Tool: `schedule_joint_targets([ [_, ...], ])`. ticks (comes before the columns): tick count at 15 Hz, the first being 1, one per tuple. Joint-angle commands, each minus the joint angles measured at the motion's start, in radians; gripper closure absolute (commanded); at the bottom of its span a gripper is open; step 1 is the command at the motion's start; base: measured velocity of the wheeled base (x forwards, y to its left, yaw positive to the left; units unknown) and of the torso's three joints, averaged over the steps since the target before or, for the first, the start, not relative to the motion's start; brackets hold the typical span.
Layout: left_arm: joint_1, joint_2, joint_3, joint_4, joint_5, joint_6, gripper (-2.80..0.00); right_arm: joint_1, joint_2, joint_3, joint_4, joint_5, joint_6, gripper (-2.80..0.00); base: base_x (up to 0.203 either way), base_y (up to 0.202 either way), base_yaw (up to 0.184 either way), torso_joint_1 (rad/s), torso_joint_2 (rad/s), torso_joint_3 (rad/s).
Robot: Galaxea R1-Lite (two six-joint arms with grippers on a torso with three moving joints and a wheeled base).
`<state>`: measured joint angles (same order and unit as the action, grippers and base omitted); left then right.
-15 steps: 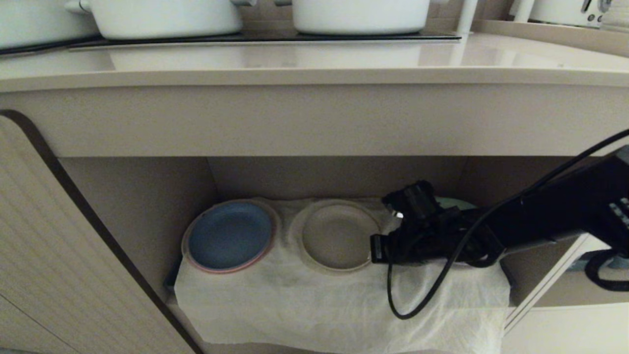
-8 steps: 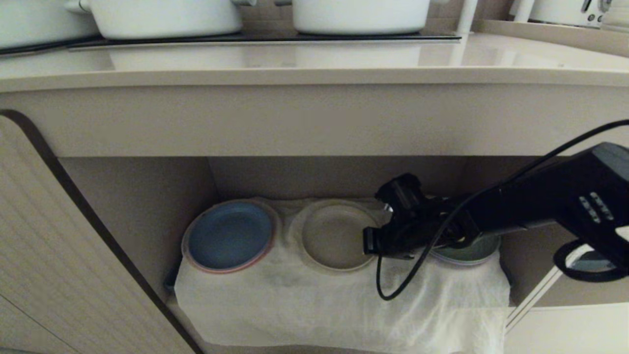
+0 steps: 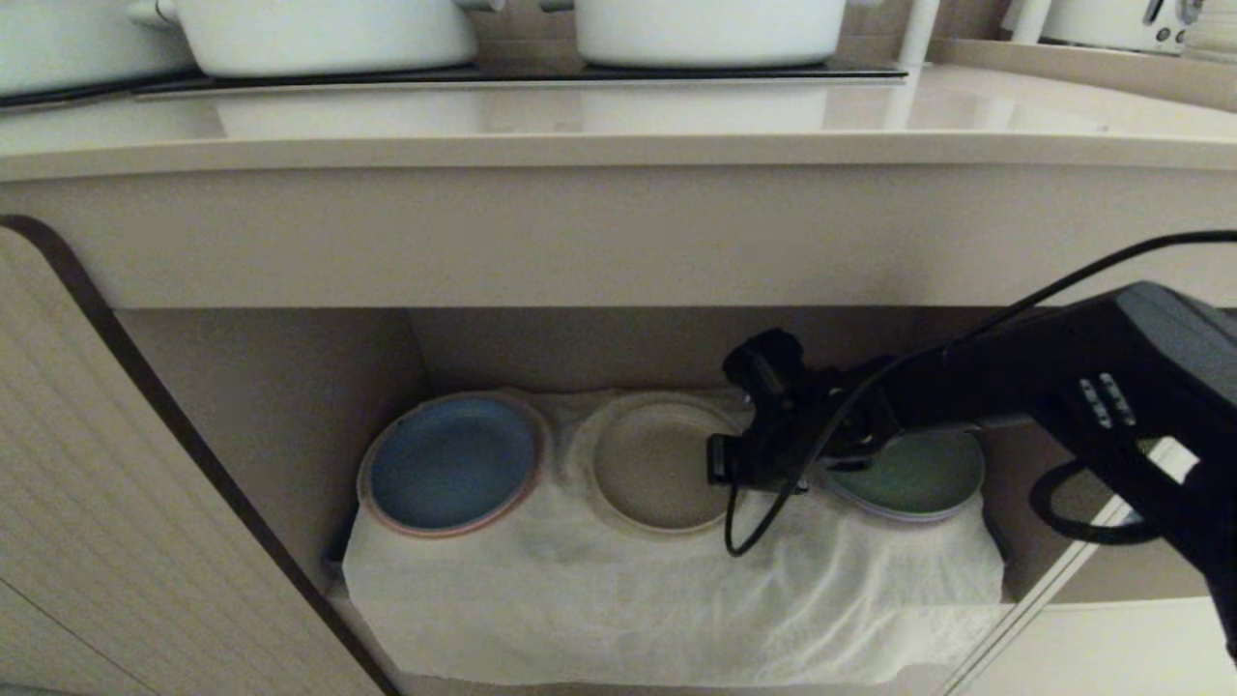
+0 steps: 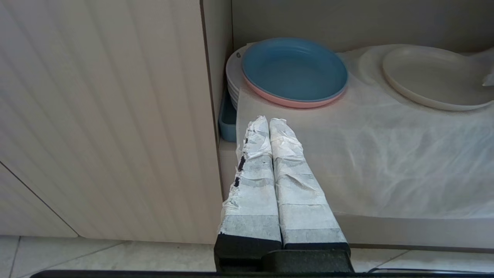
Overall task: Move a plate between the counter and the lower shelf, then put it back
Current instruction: Pick up the plate in the cupboard
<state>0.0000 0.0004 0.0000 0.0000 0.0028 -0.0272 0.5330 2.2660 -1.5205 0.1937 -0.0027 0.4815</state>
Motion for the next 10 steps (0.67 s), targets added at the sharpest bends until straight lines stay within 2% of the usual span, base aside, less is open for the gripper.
schedule_joint_targets([
  [1,0.000,0.000,0.000,-0.001,0.000,0.000,0.00,0.001,0.032,-0.050,0.014,-0.007,0.002,0.00,0.000,0.000,0.000,0.000,0.00,0.000],
  [5,0.000,0.000,0.000,0.000,0.000,0.000,0.00,0.001,0.064,-0.070,0.015,-0.046,0.003,0.00,0.000,0.000,0.000,0.000,0.00,0.000],
  [10,0.000,0.000,0.000,0.000,0.000,0.000,0.00,0.001,0.073,-0.095,0.045,-0.050,0.003,0.00,0.000,0.000,0.000,0.000,0.00,0.000],
])
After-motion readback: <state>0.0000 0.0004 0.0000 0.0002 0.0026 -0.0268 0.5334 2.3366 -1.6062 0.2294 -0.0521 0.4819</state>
